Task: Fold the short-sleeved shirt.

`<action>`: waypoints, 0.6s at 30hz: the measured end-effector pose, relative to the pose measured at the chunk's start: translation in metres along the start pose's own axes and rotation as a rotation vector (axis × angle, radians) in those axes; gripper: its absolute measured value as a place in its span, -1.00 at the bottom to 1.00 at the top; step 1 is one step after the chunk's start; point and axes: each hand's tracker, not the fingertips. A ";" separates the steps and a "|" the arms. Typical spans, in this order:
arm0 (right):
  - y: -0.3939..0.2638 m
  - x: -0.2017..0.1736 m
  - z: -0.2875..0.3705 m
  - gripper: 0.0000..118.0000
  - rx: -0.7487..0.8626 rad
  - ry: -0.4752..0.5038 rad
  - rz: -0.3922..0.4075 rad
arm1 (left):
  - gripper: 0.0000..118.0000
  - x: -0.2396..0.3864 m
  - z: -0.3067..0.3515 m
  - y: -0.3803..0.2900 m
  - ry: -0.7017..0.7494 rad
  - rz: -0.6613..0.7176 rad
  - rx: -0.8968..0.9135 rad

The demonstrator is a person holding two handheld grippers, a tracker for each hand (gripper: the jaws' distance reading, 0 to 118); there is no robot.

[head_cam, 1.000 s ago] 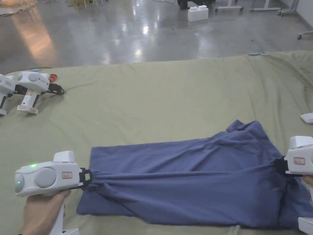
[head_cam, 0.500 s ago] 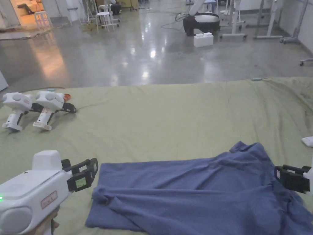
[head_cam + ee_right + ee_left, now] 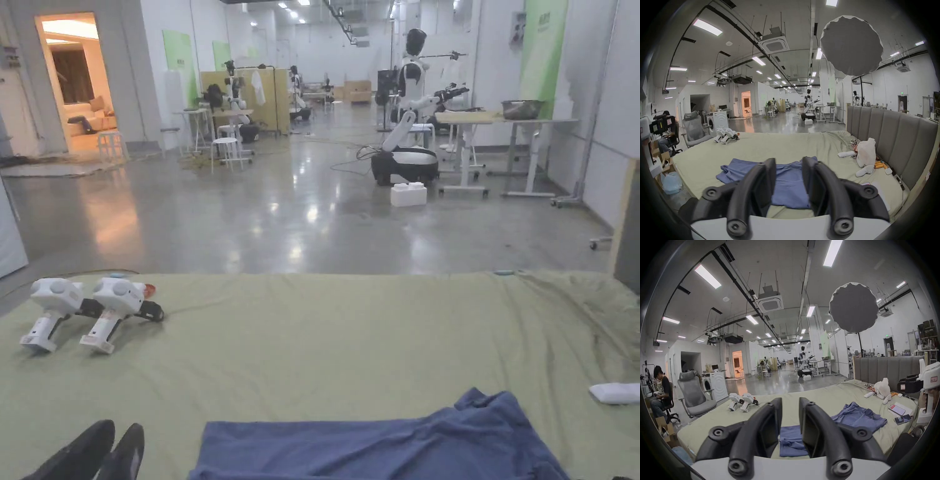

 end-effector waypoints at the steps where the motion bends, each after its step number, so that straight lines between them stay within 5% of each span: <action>1: 0.000 -0.002 0.004 -0.65 -0.002 -0.005 -0.006 | -0.76 0.002 0.005 0.000 0.003 0.000 0.001; 4: -0.005 -0.008 0.014 -1.00 0.017 -0.022 -0.011 | -1.00 0.006 0.018 0.000 0.010 -0.005 0.016; 18: -0.012 -0.008 0.000 -1.00 0.004 -0.019 0.013 | -1.00 -0.010 -0.022 -0.025 -0.064 0.116 -0.122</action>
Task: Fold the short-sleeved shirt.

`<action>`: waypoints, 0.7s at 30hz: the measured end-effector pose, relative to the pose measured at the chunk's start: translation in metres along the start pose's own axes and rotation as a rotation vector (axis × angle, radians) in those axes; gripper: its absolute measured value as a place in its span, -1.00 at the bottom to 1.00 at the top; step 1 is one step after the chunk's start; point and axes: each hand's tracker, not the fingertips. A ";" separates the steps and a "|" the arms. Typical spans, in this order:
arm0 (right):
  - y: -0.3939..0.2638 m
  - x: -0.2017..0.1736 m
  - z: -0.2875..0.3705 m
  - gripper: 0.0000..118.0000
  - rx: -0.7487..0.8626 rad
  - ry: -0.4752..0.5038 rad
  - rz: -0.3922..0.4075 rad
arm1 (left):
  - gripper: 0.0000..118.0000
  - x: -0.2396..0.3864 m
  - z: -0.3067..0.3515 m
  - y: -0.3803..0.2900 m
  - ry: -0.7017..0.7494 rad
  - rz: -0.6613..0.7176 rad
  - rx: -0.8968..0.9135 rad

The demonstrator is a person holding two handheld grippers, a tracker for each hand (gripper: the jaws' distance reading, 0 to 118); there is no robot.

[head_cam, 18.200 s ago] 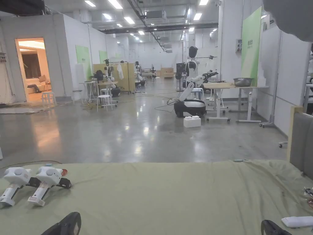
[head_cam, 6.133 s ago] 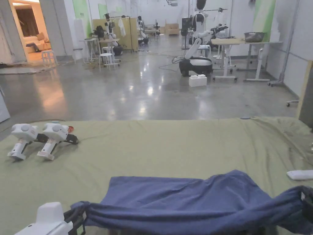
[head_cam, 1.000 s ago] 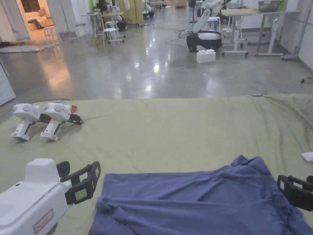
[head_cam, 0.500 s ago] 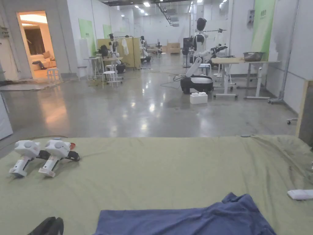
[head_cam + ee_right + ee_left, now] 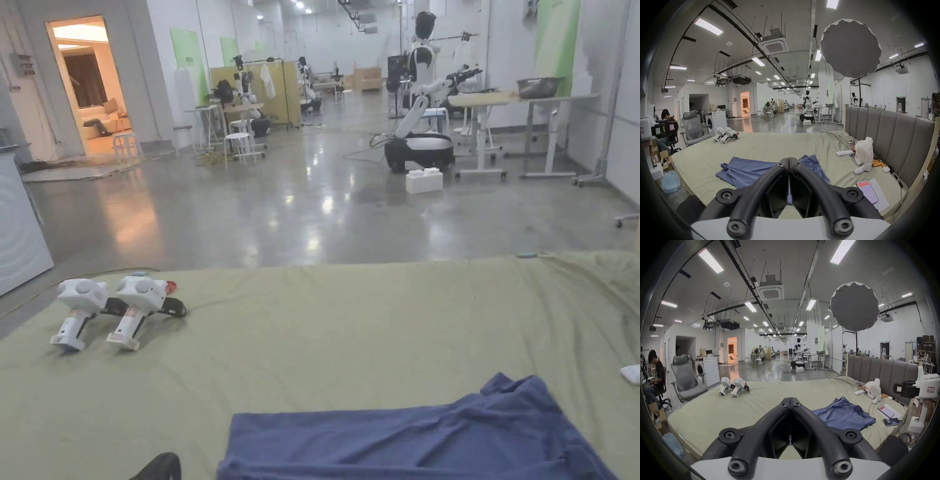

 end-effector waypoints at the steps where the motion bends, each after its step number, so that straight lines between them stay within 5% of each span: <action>1: -0.002 0.001 -0.002 -1.00 -0.007 0.000 -0.004 | -0.87 -0.007 -0.013 -0.007 -0.001 0.033 -0.041; 6: -0.017 0.007 -0.015 -1.00 -0.076 0.015 -0.051 | -0.55 -0.061 -0.101 -0.077 -0.063 0.279 -0.312; 10: -0.033 0.020 -0.024 -1.00 -0.148 -0.004 -0.087 | 0.08 -0.073 -0.165 -0.137 -0.007 0.254 -0.493; 15: -0.048 0.037 -0.031 -1.00 -0.218 -0.049 -0.094 | 0.22 -0.078 -0.227 -0.179 0.038 0.175 -0.560; 21: -0.064 0.054 -0.038 -1.00 -0.289 -0.107 -0.105 | 0.19 -0.083 -0.268 -0.212 0.071 0.235 -0.704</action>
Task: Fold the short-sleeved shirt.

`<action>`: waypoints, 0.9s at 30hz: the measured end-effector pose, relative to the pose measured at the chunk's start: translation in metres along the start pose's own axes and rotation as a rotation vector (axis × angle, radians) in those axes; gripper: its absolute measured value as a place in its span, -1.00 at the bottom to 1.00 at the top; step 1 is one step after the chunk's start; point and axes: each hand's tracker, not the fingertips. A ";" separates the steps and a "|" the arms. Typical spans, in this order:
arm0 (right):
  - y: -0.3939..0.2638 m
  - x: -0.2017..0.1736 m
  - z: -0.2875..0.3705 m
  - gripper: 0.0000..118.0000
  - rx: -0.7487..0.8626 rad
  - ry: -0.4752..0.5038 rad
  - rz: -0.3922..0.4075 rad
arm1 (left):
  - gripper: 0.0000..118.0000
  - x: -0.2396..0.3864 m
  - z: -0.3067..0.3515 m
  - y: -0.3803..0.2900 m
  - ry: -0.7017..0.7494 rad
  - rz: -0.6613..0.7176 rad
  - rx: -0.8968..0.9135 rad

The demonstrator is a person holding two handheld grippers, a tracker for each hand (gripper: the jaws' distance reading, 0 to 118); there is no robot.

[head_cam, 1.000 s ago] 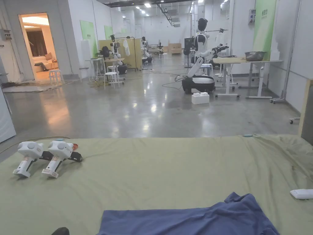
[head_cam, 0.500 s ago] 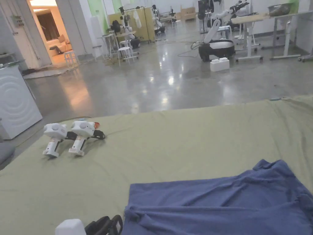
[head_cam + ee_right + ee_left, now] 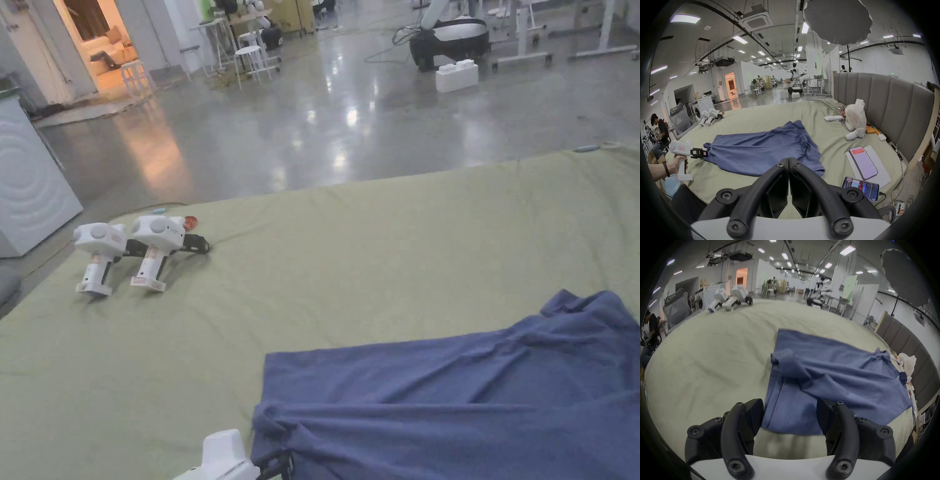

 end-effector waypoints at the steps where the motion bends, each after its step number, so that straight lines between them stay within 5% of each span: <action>1: -0.001 0.002 -0.002 -1.00 -0.009 -0.005 -0.008 | 0.09 0.001 -0.006 -0.002 0.017 -0.012 -0.016; 3: -0.004 0.004 -0.006 -1.00 -0.026 -0.010 -0.019 | -0.06 0.009 -0.003 -0.005 0.041 -0.047 0.009; 6: -0.006 0.008 -0.017 -1.00 -0.053 -0.005 -0.043 | -0.55 0.017 0.000 -0.005 0.063 -0.081 0.008; 10: -0.002 0.017 -0.053 -0.95 -0.093 0.005 -0.079 | -0.75 0.022 -0.005 0.001 0.057 -0.102 -0.035; 13: -0.003 0.031 -0.110 -0.64 -0.196 -0.049 -0.079 | -0.75 0.024 -0.012 0.005 0.065 -0.129 -0.085; 16: -0.010 0.043 -0.174 0.48 -0.313 -0.125 -0.068 | -0.75 0.026 -0.014 0.006 0.066 -0.149 -0.101; 19: -0.028 0.054 -0.229 0.47 -0.441 -0.201 -0.049 | -0.76 0.026 -0.014 0.006 0.068 -0.152 -0.103; 22: -0.040 0.053 -0.232 0.17 -0.423 -0.194 -0.096 | -0.76 0.024 -0.013 0.005 0.062 -0.149 -0.102; 24: -0.031 0.047 -0.222 -0.39 -0.422 -0.205 -0.071 | -0.78 0.021 -0.008 0.010 0.046 -0.125 -0.112; 25: -0.028 0.046 -0.219 -0.93 -0.409 -0.211 -0.029 | -0.86 0.019 -0.004 0.013 0.032 -0.106 -0.115; 27: -0.022 0.048 -0.208 -0.93 -0.420 -0.169 -0.017 | -0.95 0.013 0.012 0.016 -0.015 -0.050 -0.091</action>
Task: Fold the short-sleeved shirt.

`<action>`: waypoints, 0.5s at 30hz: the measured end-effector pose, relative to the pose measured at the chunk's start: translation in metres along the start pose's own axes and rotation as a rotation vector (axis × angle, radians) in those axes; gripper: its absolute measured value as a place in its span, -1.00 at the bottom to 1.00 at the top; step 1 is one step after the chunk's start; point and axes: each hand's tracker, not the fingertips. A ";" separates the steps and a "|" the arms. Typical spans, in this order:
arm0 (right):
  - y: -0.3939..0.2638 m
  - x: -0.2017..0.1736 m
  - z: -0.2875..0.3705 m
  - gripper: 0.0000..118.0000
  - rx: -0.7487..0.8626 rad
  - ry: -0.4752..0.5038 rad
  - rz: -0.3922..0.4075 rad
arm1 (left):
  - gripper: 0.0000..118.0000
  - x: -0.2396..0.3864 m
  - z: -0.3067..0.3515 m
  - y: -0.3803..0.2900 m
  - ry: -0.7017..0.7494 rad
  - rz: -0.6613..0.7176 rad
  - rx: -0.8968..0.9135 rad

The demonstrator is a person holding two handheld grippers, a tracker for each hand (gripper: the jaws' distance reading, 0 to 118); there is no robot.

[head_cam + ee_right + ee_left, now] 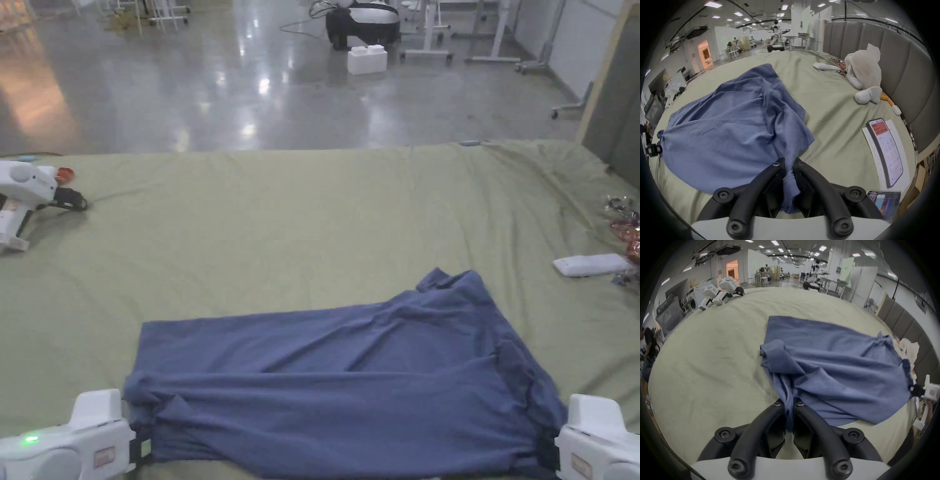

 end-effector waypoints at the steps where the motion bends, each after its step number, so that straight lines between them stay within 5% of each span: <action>1: 0.003 0.001 0.006 -0.93 0.004 -0.003 0.025 | -0.97 -0.002 0.011 0.002 -0.024 0.005 0.015; 3: 0.007 -0.002 0.023 -0.93 0.045 -0.059 0.048 | -0.97 -0.004 0.029 -0.001 -0.020 -0.004 0.034; 7: 0.004 0.008 0.066 -0.93 0.088 -0.035 -0.110 | -0.97 -0.013 0.068 -0.014 -0.045 0.008 0.063; 15: -0.075 0.020 0.129 -0.93 0.043 -0.030 -0.029 | -0.97 -0.036 0.125 -0.098 -0.057 -0.021 0.020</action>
